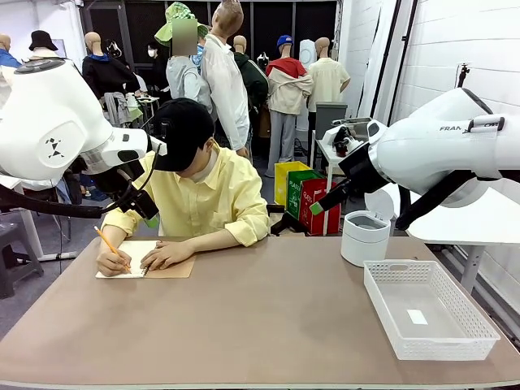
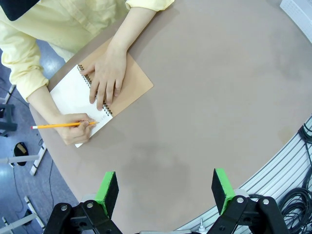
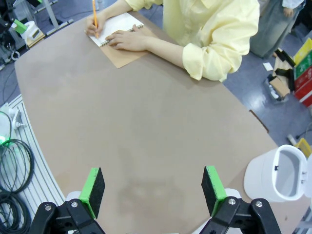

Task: Sort the paper based on its condition.
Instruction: If a person hands you a paper, place it in the Organizing basket , and if it's crumpled, put it in the Trash can.

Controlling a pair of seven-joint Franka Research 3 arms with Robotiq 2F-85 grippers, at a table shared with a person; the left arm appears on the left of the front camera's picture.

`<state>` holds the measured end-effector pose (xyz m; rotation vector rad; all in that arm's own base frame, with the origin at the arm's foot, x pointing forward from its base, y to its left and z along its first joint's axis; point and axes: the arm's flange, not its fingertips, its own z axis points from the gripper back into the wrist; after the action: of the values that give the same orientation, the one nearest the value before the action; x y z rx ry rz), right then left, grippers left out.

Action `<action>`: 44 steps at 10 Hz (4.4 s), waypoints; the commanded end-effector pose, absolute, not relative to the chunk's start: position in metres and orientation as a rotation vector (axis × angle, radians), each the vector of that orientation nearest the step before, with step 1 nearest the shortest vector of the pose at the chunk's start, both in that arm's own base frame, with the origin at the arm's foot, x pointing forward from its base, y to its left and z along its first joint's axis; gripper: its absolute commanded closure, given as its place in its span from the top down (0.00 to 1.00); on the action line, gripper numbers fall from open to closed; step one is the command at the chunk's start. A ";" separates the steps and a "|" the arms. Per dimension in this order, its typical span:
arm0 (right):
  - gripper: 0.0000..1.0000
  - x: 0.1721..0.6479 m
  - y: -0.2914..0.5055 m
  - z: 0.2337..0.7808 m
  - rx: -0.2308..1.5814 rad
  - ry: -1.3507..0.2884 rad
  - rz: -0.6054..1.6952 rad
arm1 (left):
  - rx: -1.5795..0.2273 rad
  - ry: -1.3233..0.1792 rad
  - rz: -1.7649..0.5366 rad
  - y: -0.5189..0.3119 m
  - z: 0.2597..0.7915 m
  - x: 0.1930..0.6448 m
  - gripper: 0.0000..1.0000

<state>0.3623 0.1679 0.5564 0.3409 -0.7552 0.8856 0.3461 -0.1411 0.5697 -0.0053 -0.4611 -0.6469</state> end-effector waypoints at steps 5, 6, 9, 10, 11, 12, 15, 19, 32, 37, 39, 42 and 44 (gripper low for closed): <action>1.00 0.363 0.168 0.557 0.338 -0.748 0.889 | -0.004 -0.462 -0.647 -0.140 0.570 0.346 1.00; 1.00 0.363 0.168 0.557 0.338 -0.748 0.889 | -0.004 -0.462 -0.647 -0.140 0.570 0.346 1.00; 1.00 0.363 0.168 0.557 0.338 -0.748 0.889 | -0.004 -0.462 -0.647 -0.140 0.570 0.346 1.00; 1.00 0.363 0.168 0.557 0.338 -0.748 0.889 | -0.004 -0.462 -0.647 -0.140 0.570 0.346 1.00; 1.00 0.363 0.168 0.557 0.338 -0.748 0.889 | -0.004 -0.462 -0.647 -0.140 0.570 0.346 1.00; 1.00 0.363 0.168 0.557 0.338 -0.748 0.889 | -0.004 -0.462 -0.647 -0.140 0.570 0.346 1.00; 1.00 0.363 0.168 0.557 0.338 -0.748 0.889 | -0.004 -0.462 -0.647 -0.140 0.570 0.346 1.00; 1.00 0.363 0.168 0.557 0.338 -0.748 0.889 | -0.004 -0.462 -0.647 -0.140 0.570 0.346 1.00; 1.00 0.363 0.168 0.557 0.338 -0.748 0.889 | -0.004 -0.462 -0.647 -0.140 0.570 0.346 1.00; 1.00 0.363 0.168 0.557 0.338 -0.748 0.889 | -0.004 -0.462 -0.647 -0.140 0.570 0.346 1.00; 1.00 0.363 0.168 0.557 0.338 -0.748 0.889 | -0.004 -0.462 -0.647 -0.140 0.570 0.346 1.00; 1.00 0.363 0.168 0.557 0.338 -0.748 0.889 | -0.004 -0.462 -0.647 -0.140 0.570 0.346 1.00; 1.00 0.363 0.168 0.557 0.338 -0.748 0.889 | -0.004 -0.462 -0.647 -0.140 0.570 0.346 1.00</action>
<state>0.3623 0.1679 0.5564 0.3409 -0.7552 0.8856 0.3461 -0.1411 0.5697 -0.0053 -0.4611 -0.6469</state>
